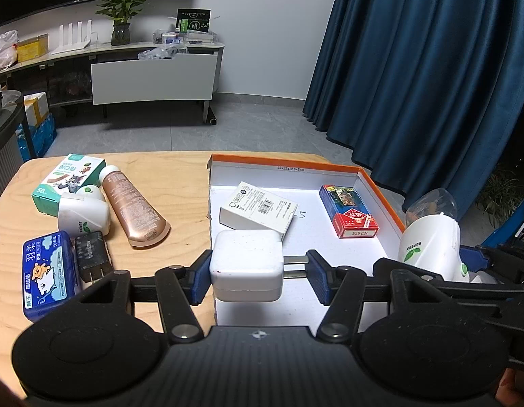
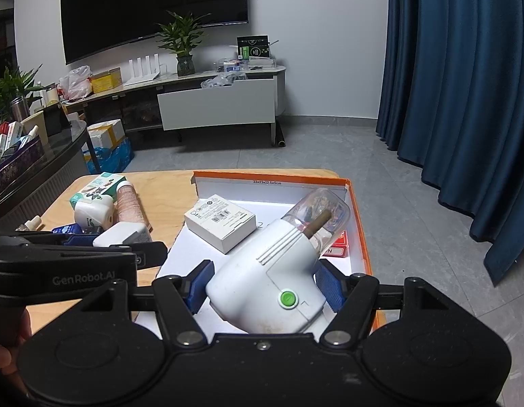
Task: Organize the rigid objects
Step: 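Hold charger above tray with left gripper while right gripper holds freshener beside it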
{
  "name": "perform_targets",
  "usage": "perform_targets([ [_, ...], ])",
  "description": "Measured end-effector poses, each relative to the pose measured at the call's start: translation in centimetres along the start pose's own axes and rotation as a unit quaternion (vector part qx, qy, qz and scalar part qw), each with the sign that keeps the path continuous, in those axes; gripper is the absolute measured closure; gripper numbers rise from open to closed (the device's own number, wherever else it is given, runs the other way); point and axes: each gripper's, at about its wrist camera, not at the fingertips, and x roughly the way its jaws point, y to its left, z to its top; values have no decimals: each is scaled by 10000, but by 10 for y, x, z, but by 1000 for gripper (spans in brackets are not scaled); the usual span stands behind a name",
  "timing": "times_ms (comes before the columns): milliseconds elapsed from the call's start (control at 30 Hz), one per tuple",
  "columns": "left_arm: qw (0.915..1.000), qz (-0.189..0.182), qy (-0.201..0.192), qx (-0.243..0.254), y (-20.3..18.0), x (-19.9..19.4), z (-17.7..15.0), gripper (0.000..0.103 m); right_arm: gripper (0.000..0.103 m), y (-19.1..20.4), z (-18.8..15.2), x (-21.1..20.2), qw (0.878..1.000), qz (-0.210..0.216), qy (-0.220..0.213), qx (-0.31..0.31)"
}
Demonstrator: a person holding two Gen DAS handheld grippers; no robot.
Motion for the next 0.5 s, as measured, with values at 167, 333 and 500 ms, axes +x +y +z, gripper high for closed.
perform_targets([
  [167, 10000, -3, 9, -10, 0, 0, -1, 44, 24, 0, 0, 0, 10000, -3, 6, 3],
  [333, 10000, -5, 18, -20, 0, 0, -1, 44, 24, 1, -2, 1, 10000, 21, 16, 4],
  [500, 10000, 7, 23, -22, 1, 1, -1, 44, 24, 2, -3, 1, 10000, 16, 27, -13],
])
